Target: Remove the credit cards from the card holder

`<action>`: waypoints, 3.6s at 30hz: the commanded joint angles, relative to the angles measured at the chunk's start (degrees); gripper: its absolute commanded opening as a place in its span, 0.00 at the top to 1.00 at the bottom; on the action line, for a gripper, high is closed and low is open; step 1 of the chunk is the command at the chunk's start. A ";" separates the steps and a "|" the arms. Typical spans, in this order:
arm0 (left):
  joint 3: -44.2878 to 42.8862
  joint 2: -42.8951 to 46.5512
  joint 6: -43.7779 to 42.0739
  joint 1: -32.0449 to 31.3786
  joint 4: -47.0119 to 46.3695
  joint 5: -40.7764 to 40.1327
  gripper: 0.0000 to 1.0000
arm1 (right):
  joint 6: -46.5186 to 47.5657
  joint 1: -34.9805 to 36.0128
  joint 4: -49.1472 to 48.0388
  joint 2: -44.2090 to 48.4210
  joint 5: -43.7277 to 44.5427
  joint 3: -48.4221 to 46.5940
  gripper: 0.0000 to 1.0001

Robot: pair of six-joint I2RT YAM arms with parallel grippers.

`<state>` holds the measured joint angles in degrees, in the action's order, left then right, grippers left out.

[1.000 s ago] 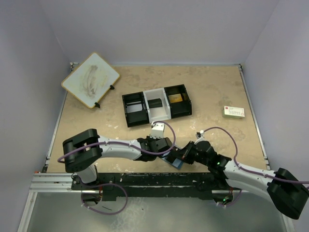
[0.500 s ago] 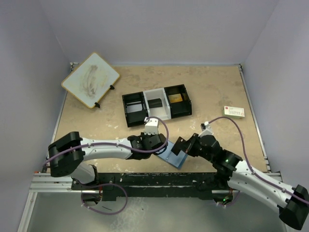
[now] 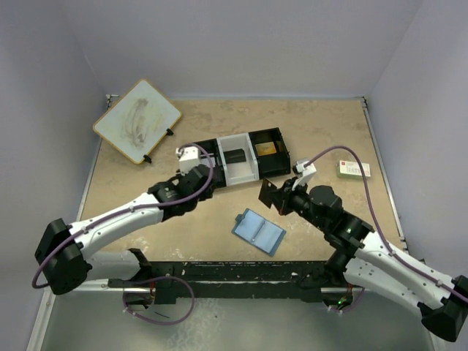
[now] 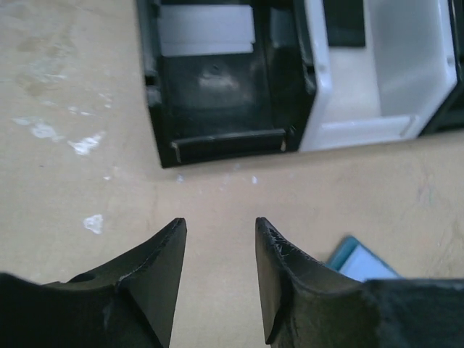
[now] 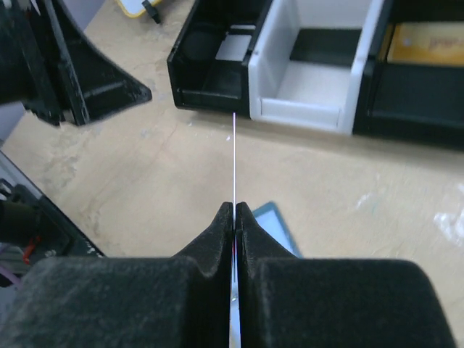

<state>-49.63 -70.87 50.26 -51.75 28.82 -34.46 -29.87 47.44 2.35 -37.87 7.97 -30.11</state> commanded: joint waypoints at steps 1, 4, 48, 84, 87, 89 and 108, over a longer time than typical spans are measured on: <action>-3.51 5.11 -4.06 6.39 5.69 0.70 0.56 | 18.02 -0.16 -5.63 -3.68 -3.97 -5.16 1.00; -3.33 7.39 -5.95 11.49 8.27 0.77 0.51 | 22.85 -0.16 -6.11 -6.05 -3.60 -6.57 1.00; 0.41 14.79 -13.62 28.54 8.50 -12.76 0.27 | 66.00 -9.03 -9.72 -76.89 3.28 -50.74 1.00; 0.29 13.04 -13.72 28.50 8.73 -11.78 0.28 | 44.55 -10.10 -4.67 -72.35 -6.42 -50.96 0.65; 0.26 12.96 -13.78 28.53 8.73 -11.75 0.28 | 33.88 -10.60 0.07 -73.78 -5.56 -53.54 0.78; 0.23 12.85 -13.73 28.53 8.72 -11.69 0.28 | 28.10 -10.78 3.89 -74.95 -7.04 -54.79 0.92; 0.25 12.47 -13.93 28.51 8.61 -11.19 0.29 | 17.80 -10.79 6.71 -81.98 -0.04 -55.50 0.98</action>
<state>-48.84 -58.33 36.38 -23.53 38.48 -45.21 -9.63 36.82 9.28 -118.89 3.75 -83.13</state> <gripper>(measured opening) 0.713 0.016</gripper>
